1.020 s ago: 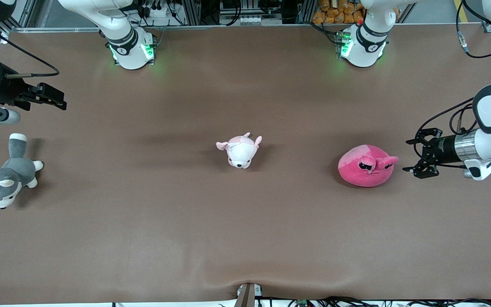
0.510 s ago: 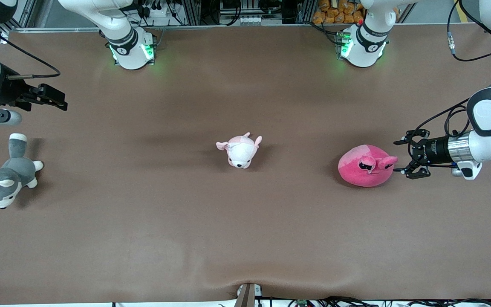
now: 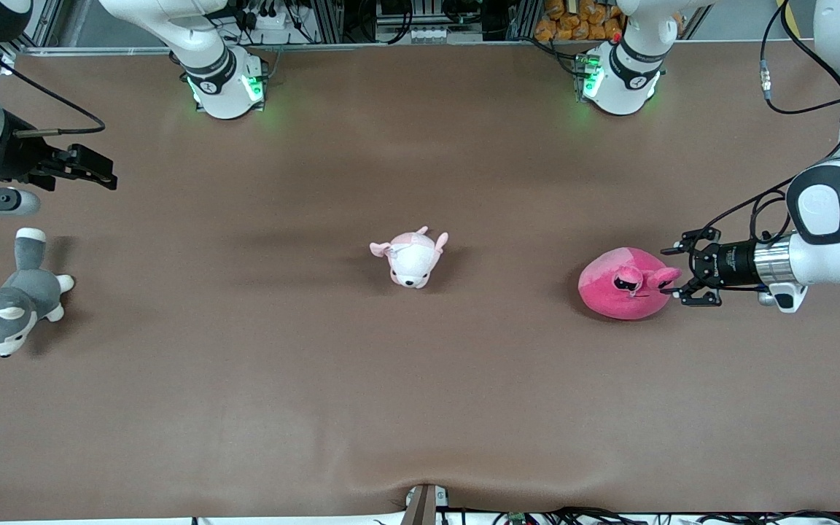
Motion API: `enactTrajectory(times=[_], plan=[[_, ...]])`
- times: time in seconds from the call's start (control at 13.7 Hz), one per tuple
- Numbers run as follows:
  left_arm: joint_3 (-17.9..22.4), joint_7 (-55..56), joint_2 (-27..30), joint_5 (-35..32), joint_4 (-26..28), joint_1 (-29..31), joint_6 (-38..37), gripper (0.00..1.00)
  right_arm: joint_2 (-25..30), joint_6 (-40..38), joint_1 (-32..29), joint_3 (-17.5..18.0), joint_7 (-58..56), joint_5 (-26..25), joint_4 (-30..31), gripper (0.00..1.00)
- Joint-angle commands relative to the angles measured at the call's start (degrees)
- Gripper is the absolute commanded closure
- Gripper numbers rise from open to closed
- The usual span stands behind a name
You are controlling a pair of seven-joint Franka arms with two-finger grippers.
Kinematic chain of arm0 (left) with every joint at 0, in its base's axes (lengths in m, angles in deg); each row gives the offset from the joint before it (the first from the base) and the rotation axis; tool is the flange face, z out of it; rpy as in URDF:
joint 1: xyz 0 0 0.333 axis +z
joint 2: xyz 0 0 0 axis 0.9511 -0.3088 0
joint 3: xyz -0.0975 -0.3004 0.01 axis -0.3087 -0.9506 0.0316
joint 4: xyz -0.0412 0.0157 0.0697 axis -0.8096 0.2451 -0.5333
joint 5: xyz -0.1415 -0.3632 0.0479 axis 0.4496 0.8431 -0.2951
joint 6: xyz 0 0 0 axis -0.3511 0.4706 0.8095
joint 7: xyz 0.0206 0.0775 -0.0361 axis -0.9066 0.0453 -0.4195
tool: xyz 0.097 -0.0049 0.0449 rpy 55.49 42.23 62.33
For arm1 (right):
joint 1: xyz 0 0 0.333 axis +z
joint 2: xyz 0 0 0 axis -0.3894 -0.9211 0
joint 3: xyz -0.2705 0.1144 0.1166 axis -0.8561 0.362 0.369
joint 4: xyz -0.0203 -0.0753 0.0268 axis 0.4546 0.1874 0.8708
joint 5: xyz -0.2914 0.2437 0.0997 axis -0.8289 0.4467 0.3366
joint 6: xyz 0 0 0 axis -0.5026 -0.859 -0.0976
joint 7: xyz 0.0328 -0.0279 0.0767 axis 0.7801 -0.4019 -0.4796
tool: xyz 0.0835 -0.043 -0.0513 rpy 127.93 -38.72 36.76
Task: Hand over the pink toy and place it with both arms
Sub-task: 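Lower the left gripper onto the pink plush and close on its neck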
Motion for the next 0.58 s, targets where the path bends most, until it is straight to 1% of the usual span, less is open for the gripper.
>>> enactTrajectory(times=[0.0,0.15,0.29,0.44,0.51], plan=[[-0.10,0.66,-0.93,2.31,-0.48,0.02,0.74,0.29,-0.10,-0.43,0.85,-0.34,0.69,-0.57,-0.38,0.00],[-0.19,0.66,-0.85,2.40,-0.48,0.11,0.65,0.29,-0.27,-0.34,1.46,-0.34,0.69,-0.57,-0.47,0.00],[-0.19,0.66,-1.02,2.84,-0.48,-0.15,0.65,0.29,-1.76,0.45,2.34,-0.34,0.86,0.13,-1.08,0.00],[-0.19,0.83,-0.94,3.02,-0.39,-0.42,0.65,0.32,-5.18,1.24,4.09,-0.25,0.95,0.49,-3.79,0.00],[-0.19,1.09,-0.93,3.10,-0.48,-0.33,0.65,0.35,-7.02,1.24,5.67,-0.34,0.95,0.23,-5.38,0.00]])
